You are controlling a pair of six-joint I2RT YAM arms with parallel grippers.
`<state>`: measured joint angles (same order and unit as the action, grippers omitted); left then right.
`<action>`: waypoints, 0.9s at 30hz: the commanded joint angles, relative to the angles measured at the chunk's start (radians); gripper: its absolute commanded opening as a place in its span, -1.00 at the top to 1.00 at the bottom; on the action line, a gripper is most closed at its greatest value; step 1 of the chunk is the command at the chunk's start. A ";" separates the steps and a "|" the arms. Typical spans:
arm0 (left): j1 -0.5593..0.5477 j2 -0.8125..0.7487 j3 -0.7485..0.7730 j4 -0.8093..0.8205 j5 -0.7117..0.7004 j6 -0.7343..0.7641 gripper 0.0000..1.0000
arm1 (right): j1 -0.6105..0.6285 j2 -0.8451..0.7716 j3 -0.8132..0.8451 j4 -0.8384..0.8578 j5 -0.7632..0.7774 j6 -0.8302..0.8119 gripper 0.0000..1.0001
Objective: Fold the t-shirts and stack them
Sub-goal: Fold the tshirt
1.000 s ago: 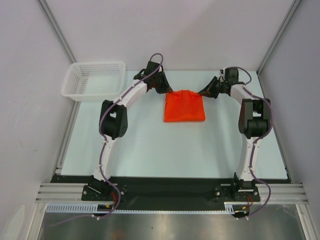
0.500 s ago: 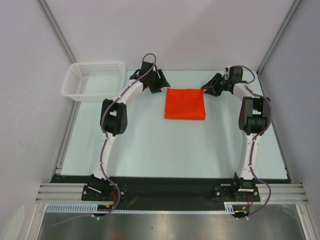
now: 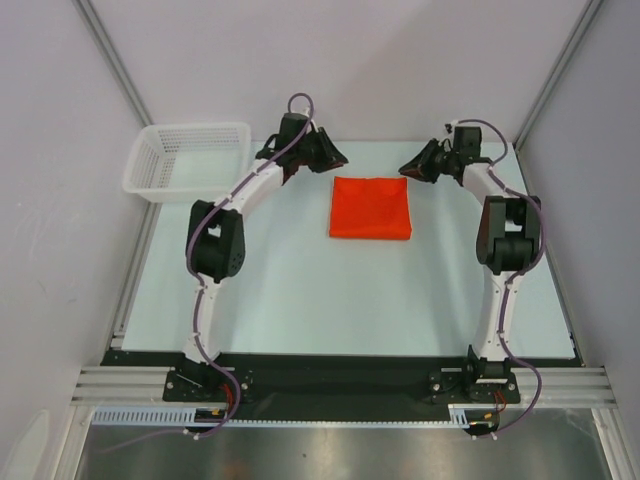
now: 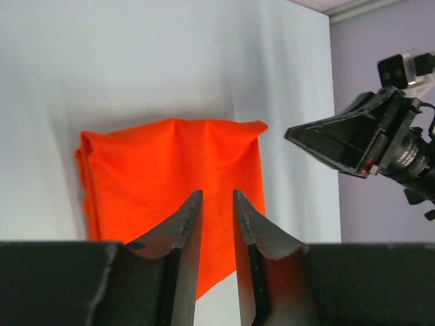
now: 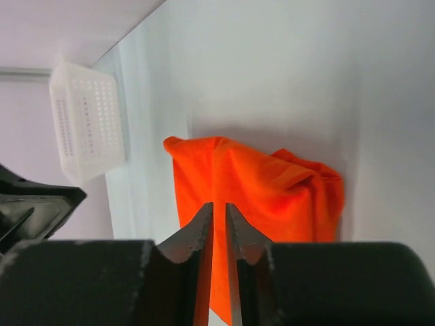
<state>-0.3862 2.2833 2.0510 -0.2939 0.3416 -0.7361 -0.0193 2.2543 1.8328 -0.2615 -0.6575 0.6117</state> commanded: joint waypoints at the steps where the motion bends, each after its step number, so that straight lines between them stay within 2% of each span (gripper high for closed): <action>1: -0.036 0.024 -0.045 0.154 0.085 -0.080 0.44 | 0.058 -0.038 -0.099 0.216 -0.047 0.086 0.69; 4: -0.042 0.062 -0.066 0.264 0.083 -0.124 0.49 | 0.073 -0.015 -0.171 0.396 -0.051 0.169 0.75; 6: -0.042 0.114 -0.055 0.289 0.089 -0.154 0.51 | 0.081 0.017 -0.193 0.451 -0.045 0.209 0.81; 9: -0.037 0.174 -0.032 0.333 0.076 -0.166 0.53 | 0.081 0.045 -0.248 0.623 -0.031 0.255 0.85; 13: -0.020 0.223 -0.023 0.355 0.022 -0.166 0.53 | 0.068 0.096 -0.259 0.705 -0.021 0.276 0.86; 18: 0.007 0.330 0.082 0.337 0.022 -0.190 0.53 | 0.035 0.140 -0.251 0.732 -0.004 0.284 0.86; 24: 0.036 0.355 0.161 0.302 0.042 -0.157 0.49 | -0.028 0.180 -0.187 0.644 0.010 0.260 0.85; 27: 0.038 0.285 0.152 0.234 0.056 -0.115 0.27 | -0.044 0.131 -0.185 0.596 -0.007 0.228 0.85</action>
<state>-0.3573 2.6423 2.1612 -0.0166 0.3862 -0.9009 -0.0425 2.4290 1.5993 0.3553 -0.6628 0.8814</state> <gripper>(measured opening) 0.348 0.074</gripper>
